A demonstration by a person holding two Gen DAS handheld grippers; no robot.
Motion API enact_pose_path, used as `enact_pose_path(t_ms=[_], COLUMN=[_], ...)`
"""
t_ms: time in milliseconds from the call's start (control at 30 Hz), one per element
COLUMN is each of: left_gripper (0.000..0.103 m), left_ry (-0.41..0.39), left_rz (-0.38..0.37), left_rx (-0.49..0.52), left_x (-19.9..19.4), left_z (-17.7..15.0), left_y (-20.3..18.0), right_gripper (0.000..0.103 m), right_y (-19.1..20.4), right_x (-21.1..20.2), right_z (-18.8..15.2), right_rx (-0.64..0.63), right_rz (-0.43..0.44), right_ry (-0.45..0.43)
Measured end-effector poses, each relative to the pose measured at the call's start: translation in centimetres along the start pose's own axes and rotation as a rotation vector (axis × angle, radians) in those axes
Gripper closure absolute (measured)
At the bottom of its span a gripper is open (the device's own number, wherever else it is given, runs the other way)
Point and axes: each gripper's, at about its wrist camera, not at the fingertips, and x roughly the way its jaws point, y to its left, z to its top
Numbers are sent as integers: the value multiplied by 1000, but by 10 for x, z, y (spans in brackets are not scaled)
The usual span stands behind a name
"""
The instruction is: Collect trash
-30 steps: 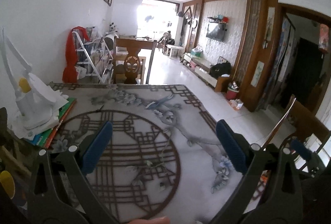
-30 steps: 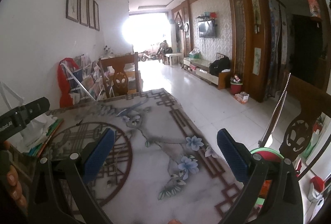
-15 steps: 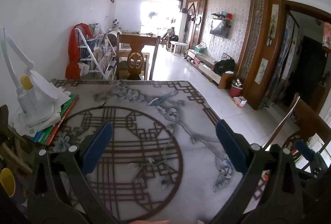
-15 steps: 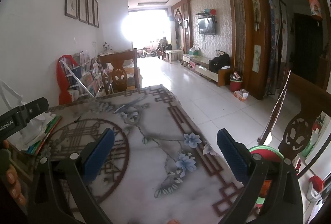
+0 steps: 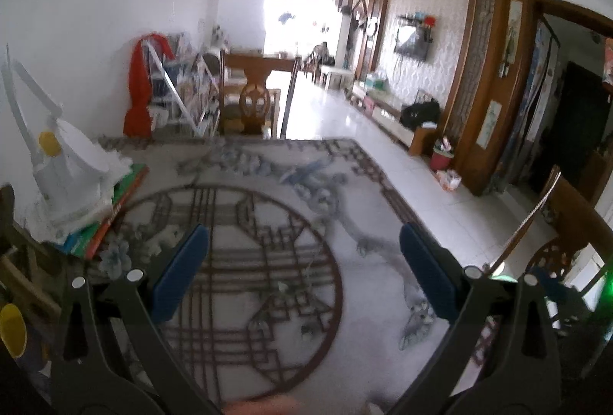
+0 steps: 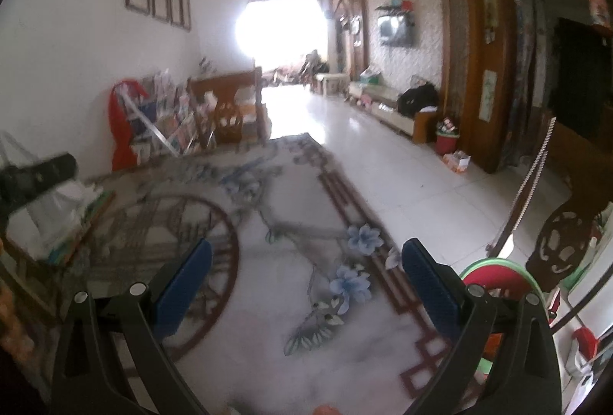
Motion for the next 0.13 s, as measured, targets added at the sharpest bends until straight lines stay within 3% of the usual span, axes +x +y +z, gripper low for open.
enact_pose_path(t_ms=[67, 133], left_gripper=[5, 5], left_ry=[56, 93], left_rz=[-4, 65], left_rx=[-13, -42], left_x=[9, 14], left_z=[-10, -21], left_y=[5, 11], right_gripper=[8, 8], right_y=[1, 0], right_x=[30, 58], right_z=[-11, -22], right_rx=[-45, -76], right_rz=[2, 12], right_ry=[65, 126])
